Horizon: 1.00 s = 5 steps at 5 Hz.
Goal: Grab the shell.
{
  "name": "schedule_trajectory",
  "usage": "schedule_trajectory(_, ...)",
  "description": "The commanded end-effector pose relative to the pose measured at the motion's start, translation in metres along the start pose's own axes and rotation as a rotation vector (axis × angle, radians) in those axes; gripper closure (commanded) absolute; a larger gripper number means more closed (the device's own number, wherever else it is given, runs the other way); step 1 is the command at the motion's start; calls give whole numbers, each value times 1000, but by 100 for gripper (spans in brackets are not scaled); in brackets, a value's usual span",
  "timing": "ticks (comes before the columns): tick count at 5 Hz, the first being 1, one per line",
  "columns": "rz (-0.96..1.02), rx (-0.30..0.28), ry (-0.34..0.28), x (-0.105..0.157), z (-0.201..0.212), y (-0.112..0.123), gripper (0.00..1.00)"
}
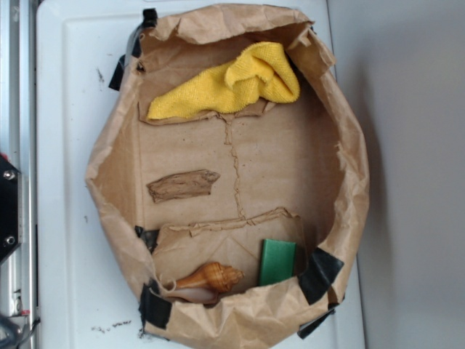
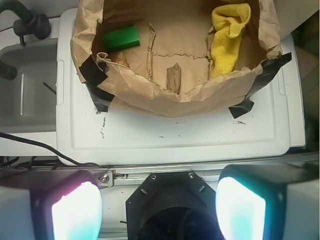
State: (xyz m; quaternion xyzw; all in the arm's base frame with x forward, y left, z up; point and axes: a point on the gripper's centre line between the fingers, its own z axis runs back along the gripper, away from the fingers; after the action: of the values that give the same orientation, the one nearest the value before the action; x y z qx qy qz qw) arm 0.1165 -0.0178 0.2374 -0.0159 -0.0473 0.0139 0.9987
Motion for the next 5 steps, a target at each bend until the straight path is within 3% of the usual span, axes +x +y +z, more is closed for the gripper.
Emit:
schedule_trajectory(1,0,0,0,0,0,0,0)
schedule_trajectory(2,54,-17,-26,48,-12,3,0)
schedule_trajectory(4,115,7,-87,107,-35,9,0)
schedule_trajectory(5,172,-50,-73,134,-67,26,0)
